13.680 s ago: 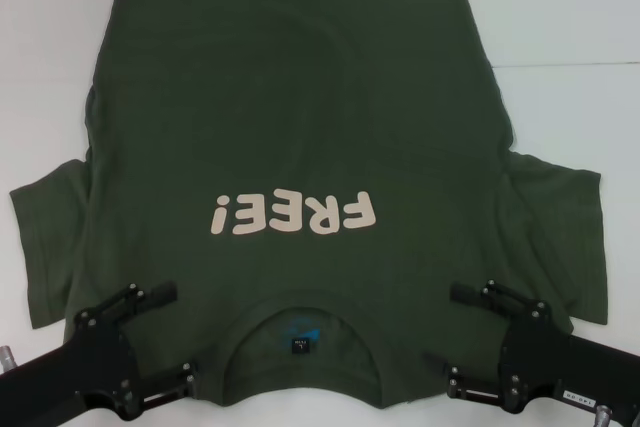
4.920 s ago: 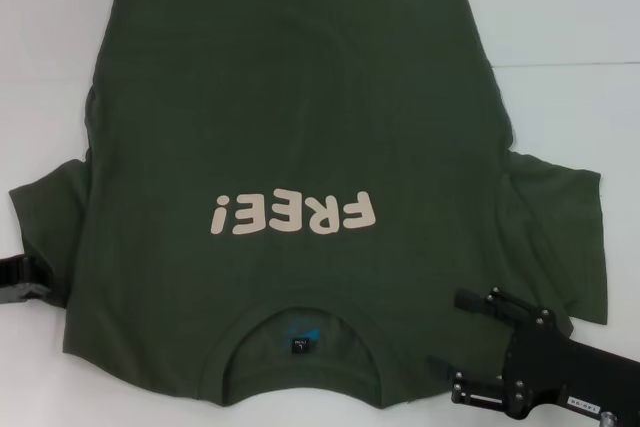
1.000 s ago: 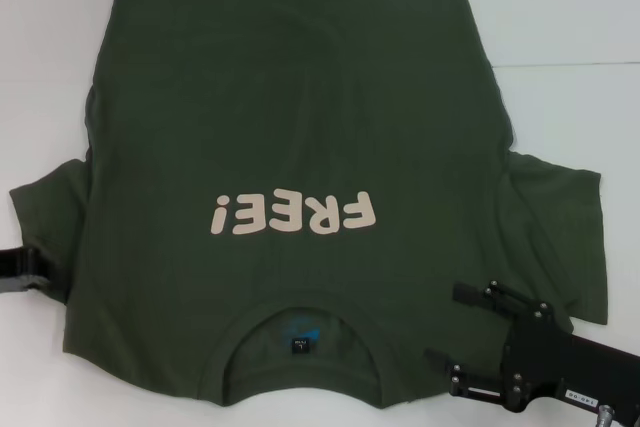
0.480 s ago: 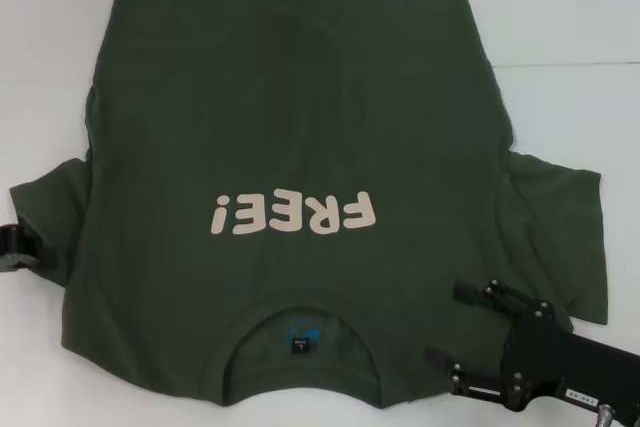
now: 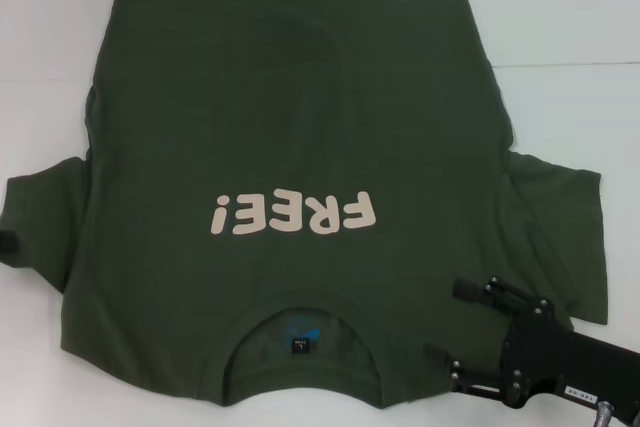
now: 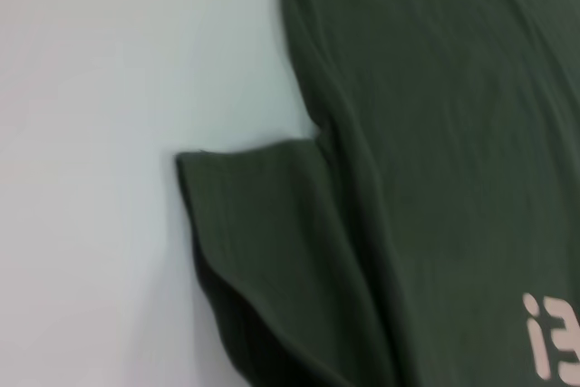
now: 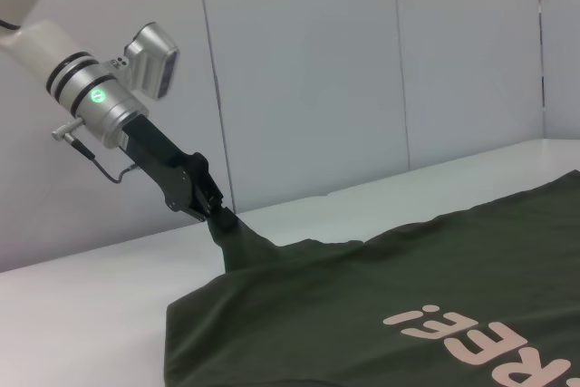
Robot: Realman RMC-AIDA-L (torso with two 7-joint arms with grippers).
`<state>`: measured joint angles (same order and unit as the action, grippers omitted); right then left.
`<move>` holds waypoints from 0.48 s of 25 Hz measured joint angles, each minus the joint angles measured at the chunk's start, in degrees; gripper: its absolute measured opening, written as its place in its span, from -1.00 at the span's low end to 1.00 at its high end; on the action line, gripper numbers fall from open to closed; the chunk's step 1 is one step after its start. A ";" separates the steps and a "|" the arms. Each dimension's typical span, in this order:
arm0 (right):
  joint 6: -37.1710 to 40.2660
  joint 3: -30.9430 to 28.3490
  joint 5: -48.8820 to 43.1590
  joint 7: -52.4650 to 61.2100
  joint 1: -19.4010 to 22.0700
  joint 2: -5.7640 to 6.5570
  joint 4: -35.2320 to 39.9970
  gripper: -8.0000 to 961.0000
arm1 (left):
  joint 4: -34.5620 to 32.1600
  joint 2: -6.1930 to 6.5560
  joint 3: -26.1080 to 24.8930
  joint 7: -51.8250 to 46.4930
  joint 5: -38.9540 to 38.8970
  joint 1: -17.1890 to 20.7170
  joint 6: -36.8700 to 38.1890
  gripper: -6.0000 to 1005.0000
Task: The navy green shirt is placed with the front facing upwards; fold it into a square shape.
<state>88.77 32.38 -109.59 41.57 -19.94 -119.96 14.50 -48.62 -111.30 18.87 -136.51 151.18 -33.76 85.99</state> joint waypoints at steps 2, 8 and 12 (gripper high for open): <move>-0.01 -0.17 0.00 0.00 -0.04 0.00 0.00 0.93 | -0.21 0.34 -0.66 0.13 0.05 0.11 -0.11 -0.99; 0.01 -0.72 0.00 0.00 -0.11 0.00 0.00 0.93 | -2.68 0.82 -1.83 0.06 0.06 0.56 -0.19 -0.99; 0.04 -0.99 -0.01 0.00 -0.11 -0.01 0.00 0.93 | -4.00 1.22 -2.92 -0.07 -0.20 0.62 -0.20 -0.98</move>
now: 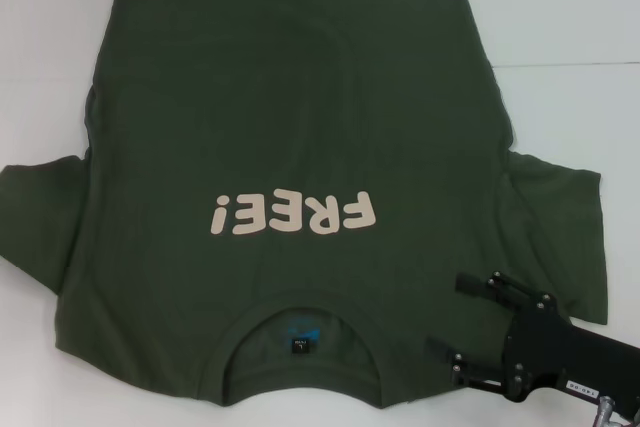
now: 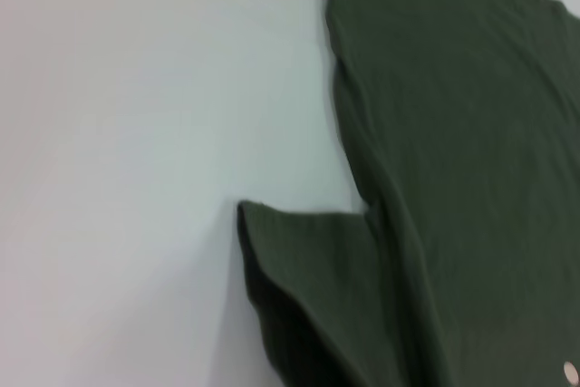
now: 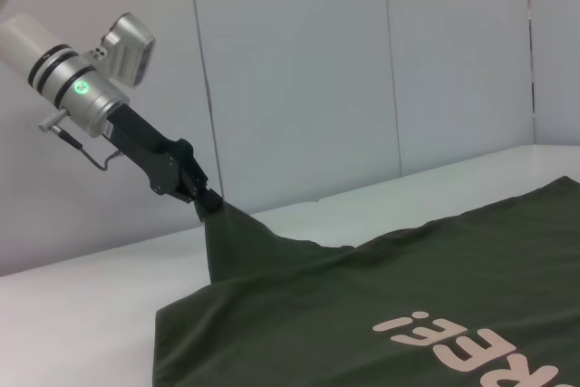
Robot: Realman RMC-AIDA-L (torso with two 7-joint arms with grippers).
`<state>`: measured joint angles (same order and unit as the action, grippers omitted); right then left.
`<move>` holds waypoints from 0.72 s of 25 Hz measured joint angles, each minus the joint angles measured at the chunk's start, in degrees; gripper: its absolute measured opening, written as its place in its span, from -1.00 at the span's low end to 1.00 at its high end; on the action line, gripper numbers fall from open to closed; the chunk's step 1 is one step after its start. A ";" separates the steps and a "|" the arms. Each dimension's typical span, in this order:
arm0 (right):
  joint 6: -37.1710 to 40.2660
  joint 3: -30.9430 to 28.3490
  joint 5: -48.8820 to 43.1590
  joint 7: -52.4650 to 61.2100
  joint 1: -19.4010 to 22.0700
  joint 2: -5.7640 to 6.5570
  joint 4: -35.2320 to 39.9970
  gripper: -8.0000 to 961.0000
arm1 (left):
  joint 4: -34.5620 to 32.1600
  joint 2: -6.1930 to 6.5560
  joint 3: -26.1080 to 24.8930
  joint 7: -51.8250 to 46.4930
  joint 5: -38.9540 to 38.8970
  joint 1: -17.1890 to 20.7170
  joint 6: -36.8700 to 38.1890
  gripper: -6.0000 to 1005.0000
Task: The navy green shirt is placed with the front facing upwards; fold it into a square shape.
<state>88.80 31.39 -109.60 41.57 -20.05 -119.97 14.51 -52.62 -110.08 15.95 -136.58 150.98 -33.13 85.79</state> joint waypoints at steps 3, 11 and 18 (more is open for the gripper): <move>0.01 -0.02 0.00 0.00 0.01 -0.07 0.00 0.93 | -0.61 0.18 -0.83 0.01 -0.05 -0.01 0.01 -0.98; 0.06 -0.02 0.00 0.00 -0.15 -0.02 -0.54 0.93 | -1.23 0.64 -2.14 0.35 -1.40 -0.64 -0.43 -0.98; 0.06 -0.01 0.00 0.00 -0.24 0.01 -0.54 0.93 | -1.33 0.95 -2.13 0.30 -2.38 -1.81 -0.79 -0.97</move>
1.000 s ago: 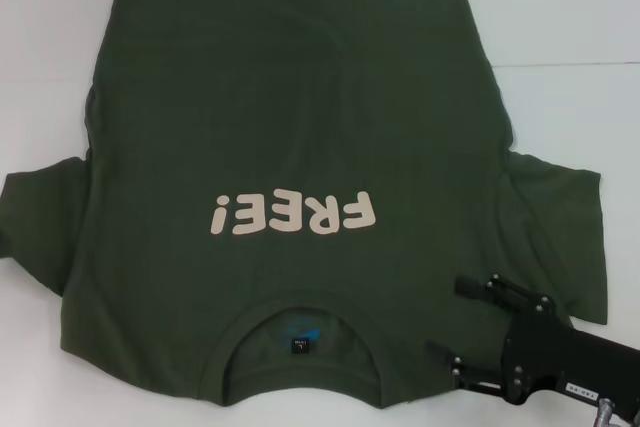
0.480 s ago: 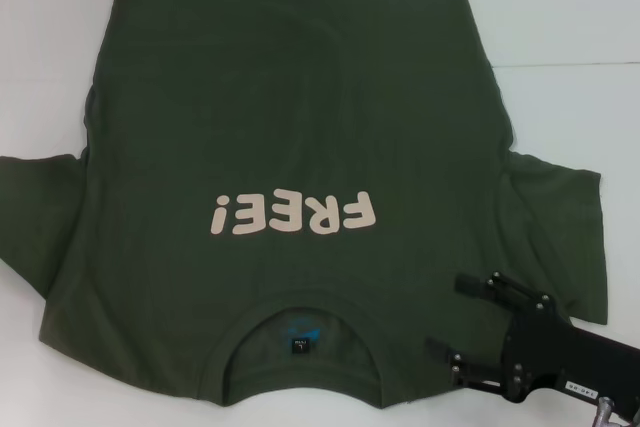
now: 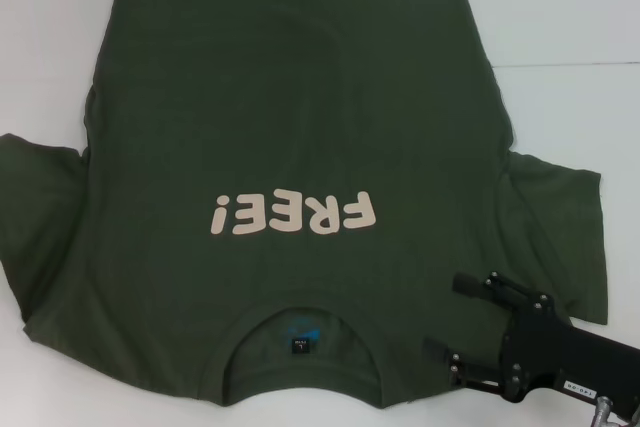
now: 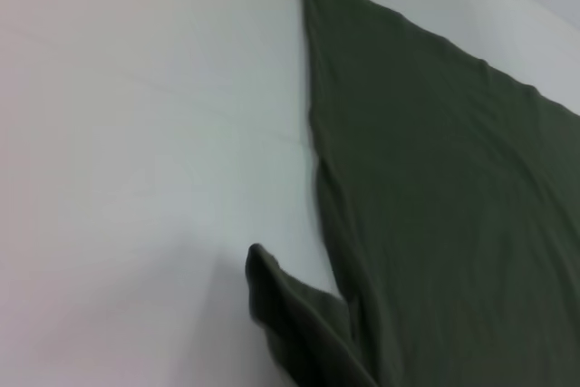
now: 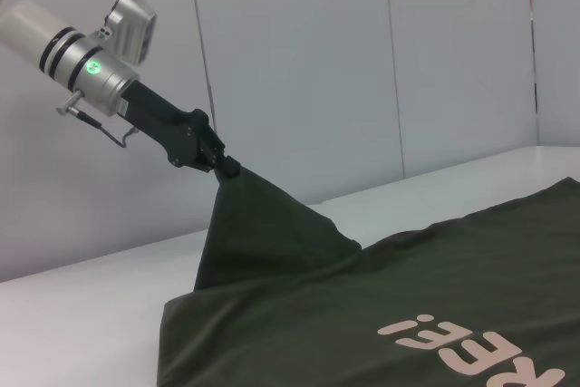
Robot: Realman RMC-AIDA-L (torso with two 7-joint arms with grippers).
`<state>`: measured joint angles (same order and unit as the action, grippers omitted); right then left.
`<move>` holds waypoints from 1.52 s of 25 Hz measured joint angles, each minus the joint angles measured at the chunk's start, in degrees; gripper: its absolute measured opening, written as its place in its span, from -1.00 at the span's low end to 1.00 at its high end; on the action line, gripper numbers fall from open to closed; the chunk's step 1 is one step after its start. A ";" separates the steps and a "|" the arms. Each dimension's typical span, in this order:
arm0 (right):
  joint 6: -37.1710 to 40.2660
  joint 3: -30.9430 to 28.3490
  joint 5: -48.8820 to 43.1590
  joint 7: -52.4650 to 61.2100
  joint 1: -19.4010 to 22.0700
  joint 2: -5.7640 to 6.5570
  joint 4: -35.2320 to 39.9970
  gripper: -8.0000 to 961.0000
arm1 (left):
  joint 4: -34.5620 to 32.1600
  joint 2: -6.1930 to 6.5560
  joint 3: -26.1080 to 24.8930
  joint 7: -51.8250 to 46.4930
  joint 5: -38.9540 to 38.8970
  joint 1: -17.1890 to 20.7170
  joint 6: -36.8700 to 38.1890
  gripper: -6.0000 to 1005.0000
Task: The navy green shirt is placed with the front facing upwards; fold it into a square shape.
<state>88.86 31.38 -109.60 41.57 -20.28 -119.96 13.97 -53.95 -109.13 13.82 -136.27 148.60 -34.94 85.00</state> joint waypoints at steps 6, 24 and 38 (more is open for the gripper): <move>0.06 0.00 0.00 0.00 -0.02 -0.02 0.01 0.93 | -0.52 0.51 -0.05 -0.33 -2.42 -0.33 0.12 -0.97; 0.19 -0.07 0.00 0.00 -0.11 0.00 0.00 0.93 | 2.23 -4.13 6.23 -0.59 -14.16 -1.98 3.79 -0.96; 0.67 -0.09 0.00 0.00 -0.11 0.00 0.00 0.93 | 10.09 -11.81 13.54 3.85 -17.73 -2.99 -7.44 -0.95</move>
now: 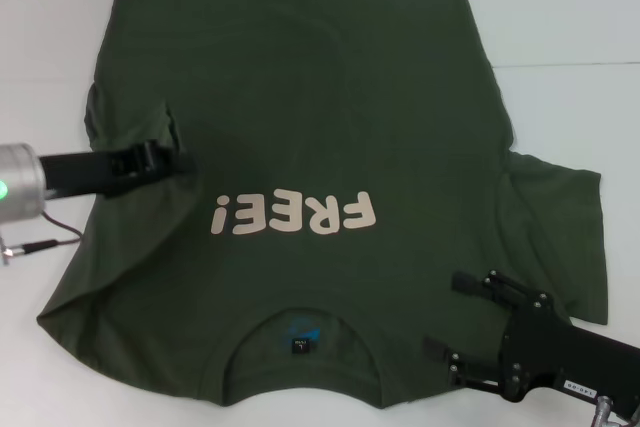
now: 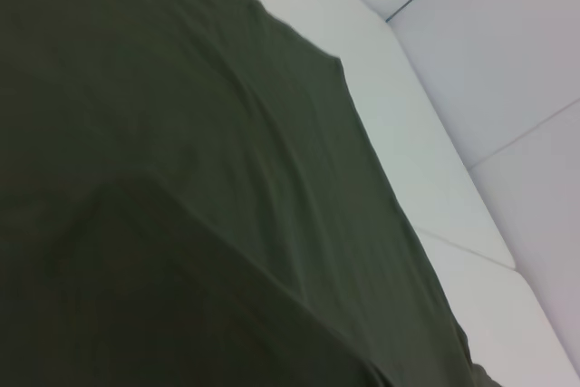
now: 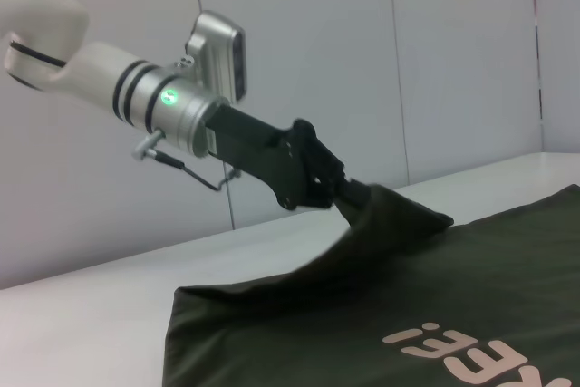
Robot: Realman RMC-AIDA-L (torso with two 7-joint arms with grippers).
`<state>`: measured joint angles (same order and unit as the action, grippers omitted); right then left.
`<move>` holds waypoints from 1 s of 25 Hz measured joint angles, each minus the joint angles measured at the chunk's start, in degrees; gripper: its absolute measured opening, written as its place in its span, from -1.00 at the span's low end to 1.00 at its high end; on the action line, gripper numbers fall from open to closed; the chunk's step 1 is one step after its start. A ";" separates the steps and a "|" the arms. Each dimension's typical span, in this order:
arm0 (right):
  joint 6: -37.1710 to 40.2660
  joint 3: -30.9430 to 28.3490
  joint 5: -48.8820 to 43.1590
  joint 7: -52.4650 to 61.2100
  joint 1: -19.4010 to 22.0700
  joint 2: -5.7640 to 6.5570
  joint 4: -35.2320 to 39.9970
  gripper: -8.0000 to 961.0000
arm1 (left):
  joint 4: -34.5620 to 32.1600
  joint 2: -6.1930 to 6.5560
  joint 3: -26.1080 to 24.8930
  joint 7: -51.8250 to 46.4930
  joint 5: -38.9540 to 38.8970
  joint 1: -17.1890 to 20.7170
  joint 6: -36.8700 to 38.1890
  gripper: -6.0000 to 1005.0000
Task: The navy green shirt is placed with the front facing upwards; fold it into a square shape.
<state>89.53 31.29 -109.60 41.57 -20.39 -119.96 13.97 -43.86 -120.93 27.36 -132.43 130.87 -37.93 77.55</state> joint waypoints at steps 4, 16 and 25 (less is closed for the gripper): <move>0.04 0.00 0.00 0.00 0.05 0.00 0.00 0.93 | 2.77 -0.92 0.62 0.59 -0.07 -0.02 -3.69 -0.94; 0.04 0.00 0.00 0.00 0.00 0.00 0.00 0.93 | 6.26 -2.18 0.52 5.94 -5.56 1.15 -4.70 -0.86; 0.07 0.00 0.00 0.00 0.00 -0.06 -0.04 0.93 | 6.26 -1.41 0.66 10.75 -10.50 3.39 -1.79 0.10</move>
<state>89.60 31.29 -109.60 41.57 -20.39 -120.02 13.93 -37.61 -122.34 28.02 -121.68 120.37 -34.53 75.76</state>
